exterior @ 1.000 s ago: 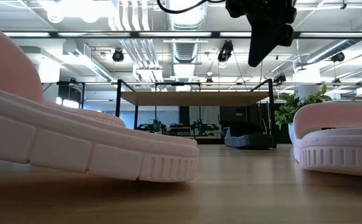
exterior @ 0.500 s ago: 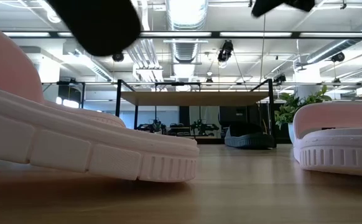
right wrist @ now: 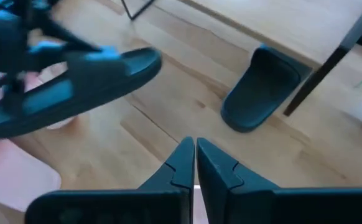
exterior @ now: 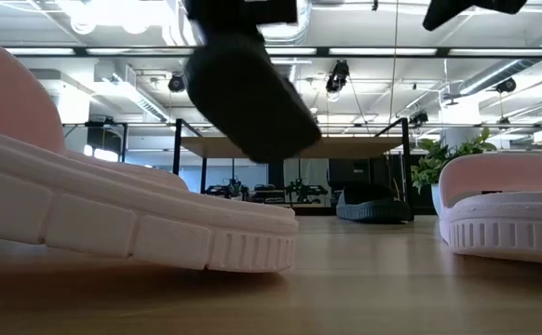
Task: Pick and place slides into the shelf
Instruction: Put the black slipper under the shelf
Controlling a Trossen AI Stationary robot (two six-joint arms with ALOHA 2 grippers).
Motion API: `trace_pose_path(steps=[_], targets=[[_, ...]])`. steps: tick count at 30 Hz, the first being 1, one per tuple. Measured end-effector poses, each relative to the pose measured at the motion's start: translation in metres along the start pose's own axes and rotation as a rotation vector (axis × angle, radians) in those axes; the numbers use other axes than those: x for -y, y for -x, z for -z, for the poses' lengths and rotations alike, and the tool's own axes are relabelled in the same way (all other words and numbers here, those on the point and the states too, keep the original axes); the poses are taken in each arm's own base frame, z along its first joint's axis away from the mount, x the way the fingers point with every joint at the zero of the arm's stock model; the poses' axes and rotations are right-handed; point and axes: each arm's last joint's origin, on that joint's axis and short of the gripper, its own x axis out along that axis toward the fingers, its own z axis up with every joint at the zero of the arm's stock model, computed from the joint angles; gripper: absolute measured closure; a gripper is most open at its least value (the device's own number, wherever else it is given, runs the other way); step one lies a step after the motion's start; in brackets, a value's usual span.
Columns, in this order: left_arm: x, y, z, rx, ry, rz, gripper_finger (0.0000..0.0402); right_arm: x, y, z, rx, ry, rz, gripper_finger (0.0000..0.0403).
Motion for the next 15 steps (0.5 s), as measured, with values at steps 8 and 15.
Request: trace_pose_path(steps=[8,15], targets=[[0.003,-0.067,0.003,-0.139,0.009,-0.022,0.0396,-0.009,-0.011,0.005,-0.015,-0.001,0.037,0.0392],[0.014,-0.078,-0.004,-0.146,0.002,-0.005,0.0308,-0.012,-0.015,0.008,-0.044,-0.002,0.041,0.0392]])
